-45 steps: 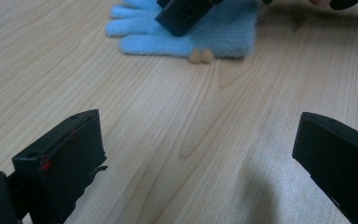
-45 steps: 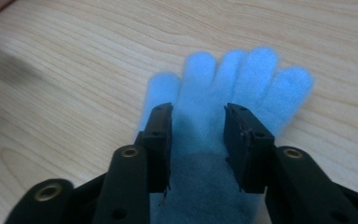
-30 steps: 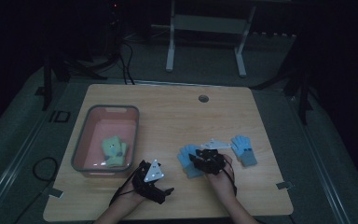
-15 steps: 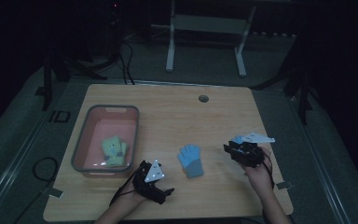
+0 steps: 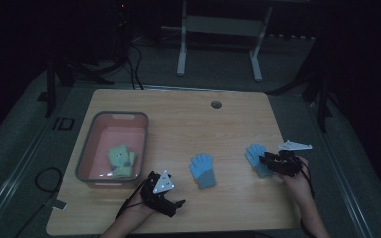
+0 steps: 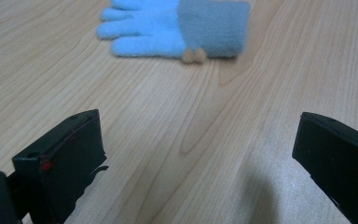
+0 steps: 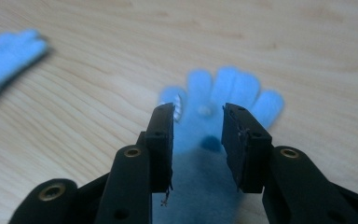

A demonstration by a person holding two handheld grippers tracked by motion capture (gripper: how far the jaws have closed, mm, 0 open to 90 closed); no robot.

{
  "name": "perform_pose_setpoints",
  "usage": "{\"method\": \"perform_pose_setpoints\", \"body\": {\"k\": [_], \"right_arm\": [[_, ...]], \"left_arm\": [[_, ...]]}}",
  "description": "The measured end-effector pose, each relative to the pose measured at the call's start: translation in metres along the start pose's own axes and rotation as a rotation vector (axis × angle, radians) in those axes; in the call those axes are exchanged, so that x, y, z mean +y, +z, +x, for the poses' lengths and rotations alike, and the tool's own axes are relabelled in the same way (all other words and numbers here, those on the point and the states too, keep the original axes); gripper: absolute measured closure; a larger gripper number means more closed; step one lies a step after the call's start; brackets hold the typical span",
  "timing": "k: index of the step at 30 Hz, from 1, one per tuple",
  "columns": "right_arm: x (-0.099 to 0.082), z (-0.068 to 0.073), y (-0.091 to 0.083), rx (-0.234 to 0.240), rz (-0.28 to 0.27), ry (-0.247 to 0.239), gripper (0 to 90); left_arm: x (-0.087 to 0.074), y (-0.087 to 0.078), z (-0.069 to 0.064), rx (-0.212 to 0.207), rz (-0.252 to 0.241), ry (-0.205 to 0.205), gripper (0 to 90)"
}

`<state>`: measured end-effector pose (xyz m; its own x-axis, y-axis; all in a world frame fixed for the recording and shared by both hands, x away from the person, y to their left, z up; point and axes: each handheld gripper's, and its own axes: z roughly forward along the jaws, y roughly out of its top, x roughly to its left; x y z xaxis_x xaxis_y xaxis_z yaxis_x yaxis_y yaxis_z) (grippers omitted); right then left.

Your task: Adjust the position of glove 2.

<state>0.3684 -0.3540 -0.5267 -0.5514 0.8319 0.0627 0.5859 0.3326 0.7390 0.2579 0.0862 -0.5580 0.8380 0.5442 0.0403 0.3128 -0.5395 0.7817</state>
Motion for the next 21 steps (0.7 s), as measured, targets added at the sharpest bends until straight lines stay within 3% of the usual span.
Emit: {"method": "perform_pose_setpoints", "body": {"k": [8,11,13,14,16,20,21], "right_arm": [[-0.009,-0.008,0.015,-0.003,0.028,-0.003,63.5],[-0.011,-0.002,0.021,-0.021,0.03,-0.044,67.7],[-0.012,-0.001,0.021,-0.024,0.029,-0.044,71.0],[-0.012,0.0,0.021,-0.039,0.029,-0.023,77.8],[-0.012,0.004,0.022,-0.061,0.028,-0.031,82.5],[-0.011,0.009,0.023,-0.098,0.03,-0.008,85.1],[-0.01,0.01,0.023,-0.104,0.03,0.021,85.5]], "left_arm": [[0.002,0.001,0.0,-0.001,0.005,0.009,2.3],[0.002,0.001,0.0,0.003,0.008,0.012,2.3],[0.002,0.001,-0.001,0.003,0.007,0.01,2.3],[0.002,0.001,-0.001,0.002,0.004,0.009,2.3],[0.002,0.001,-0.001,0.002,0.005,0.008,2.3],[0.002,0.002,-0.001,0.001,0.006,0.007,2.3],[0.002,0.001,-0.001,0.002,0.005,0.008,2.3]]}}
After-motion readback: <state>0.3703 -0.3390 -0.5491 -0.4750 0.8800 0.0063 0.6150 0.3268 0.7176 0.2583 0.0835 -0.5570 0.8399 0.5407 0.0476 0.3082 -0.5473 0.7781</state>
